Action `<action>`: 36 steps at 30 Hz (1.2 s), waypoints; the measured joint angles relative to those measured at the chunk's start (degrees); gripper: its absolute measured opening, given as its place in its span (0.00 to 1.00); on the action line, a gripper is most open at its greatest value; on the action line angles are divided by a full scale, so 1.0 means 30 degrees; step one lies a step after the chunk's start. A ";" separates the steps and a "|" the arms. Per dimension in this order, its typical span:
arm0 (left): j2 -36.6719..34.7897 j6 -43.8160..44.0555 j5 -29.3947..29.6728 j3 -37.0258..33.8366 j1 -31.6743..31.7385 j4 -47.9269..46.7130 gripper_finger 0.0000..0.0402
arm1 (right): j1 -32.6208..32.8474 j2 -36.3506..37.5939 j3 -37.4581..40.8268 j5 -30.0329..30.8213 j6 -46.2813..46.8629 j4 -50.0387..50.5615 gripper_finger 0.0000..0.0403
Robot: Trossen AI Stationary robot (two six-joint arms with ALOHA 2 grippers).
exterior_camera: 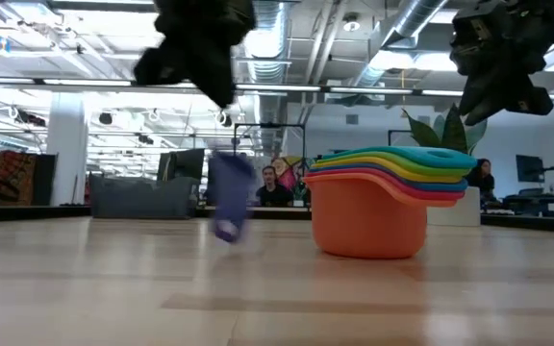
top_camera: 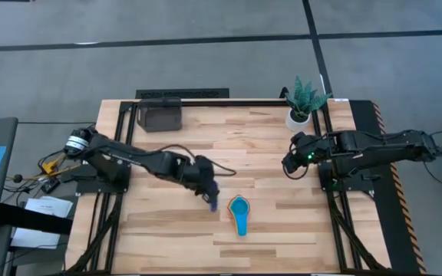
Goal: Nest measuring cups in basket
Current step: Stack the dark blue measuring cup on top of the light blue measuring cup
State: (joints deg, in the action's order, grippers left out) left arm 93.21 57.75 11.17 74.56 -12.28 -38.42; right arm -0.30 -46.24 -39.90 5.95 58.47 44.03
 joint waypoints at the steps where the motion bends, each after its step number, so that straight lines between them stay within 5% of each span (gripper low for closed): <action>1: 0.0094 -0.0415 -0.0002 0.0173 0.0245 -0.0064 0.06 | 0.0089 0.0007 0.0000 -0.0005 0.0073 0.0129 0.30; 12: 0.3019 -0.2241 -0.0308 0.0629 0.2486 0.0993 0.01 | 0.2155 0.0058 -0.0029 0.0551 0.1550 0.1276 0.30; 21: 0.3492 -0.5425 0.1501 0.0678 0.4436 0.5650 0.24 | 0.3262 0.0058 -0.0029 0.1044 0.2218 0.1274 0.30; 26: 0.5358 -0.6709 -0.1238 0.1097 0.5516 0.7967 0.34 | 0.3180 0.0051 -0.0015 0.1044 0.2481 0.1273 0.30; 36: 0.7823 -0.8823 -0.1994 0.3045 0.5670 0.7568 0.32 | 0.4402 0.0059 0.0000 0.1142 0.3847 0.1276 0.30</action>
State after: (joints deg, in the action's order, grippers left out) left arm 116.68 31.28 5.18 83.69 4.73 -15.72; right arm 12.91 -46.06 -39.90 9.37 70.01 47.86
